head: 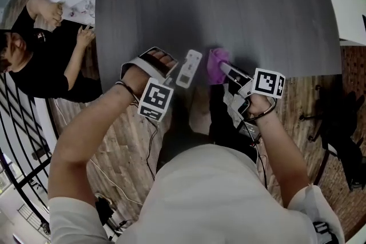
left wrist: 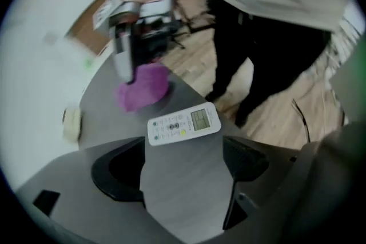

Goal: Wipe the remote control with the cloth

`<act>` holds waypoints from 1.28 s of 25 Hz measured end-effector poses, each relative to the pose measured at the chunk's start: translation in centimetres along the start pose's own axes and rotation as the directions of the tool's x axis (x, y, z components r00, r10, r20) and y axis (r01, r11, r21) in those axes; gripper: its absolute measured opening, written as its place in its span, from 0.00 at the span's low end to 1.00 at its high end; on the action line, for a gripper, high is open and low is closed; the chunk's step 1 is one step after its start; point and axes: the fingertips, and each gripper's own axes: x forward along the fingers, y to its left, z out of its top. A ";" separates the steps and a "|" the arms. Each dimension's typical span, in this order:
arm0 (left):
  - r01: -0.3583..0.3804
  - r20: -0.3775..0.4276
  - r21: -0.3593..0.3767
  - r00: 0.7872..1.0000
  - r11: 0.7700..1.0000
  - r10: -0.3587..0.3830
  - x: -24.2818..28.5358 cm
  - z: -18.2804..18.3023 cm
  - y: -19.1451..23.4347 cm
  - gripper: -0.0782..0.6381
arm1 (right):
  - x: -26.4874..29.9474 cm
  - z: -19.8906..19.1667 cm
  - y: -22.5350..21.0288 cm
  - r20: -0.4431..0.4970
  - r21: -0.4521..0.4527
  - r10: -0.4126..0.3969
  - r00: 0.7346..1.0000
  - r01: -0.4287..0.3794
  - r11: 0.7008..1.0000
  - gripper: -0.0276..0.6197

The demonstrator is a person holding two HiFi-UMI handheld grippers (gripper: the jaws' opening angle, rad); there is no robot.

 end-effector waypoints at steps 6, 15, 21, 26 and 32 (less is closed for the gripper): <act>0.164 -0.067 0.512 0.986 0.843 -0.151 3.6 1.9 0.3 0.67 | -2.4 1.0 -1.8 0.058 0.053 -0.062 0.996 0.059 0.997 0.18; 0.437 -0.285 0.605 0.900 0.666 -0.331 6.2 2.0 -0.5 0.65 | -3.0 1.2 -2.2 0.106 0.118 0.079 0.991 -0.091 0.989 0.18; 0.391 -0.196 0.462 0.921 0.796 -0.338 6.0 3.5 0.4 0.58 | -5.5 1.4 -5.0 0.083 0.073 -0.101 0.991 0.095 0.993 0.18; 0.357 0.132 -0.348 0.934 0.867 -0.331 4.4 2.2 2.7 0.49 | -4.1 2.0 -2.6 0.047 0.015 -0.176 0.983 0.176 0.984 0.18; 0.642 0.589 -0.757 0.751 -0.119 0.298 -0.1 -2.2 8.3 0.46 | 0.8 4.6 3.6 0.024 -0.467 -0.109 0.994 0.107 0.878 0.18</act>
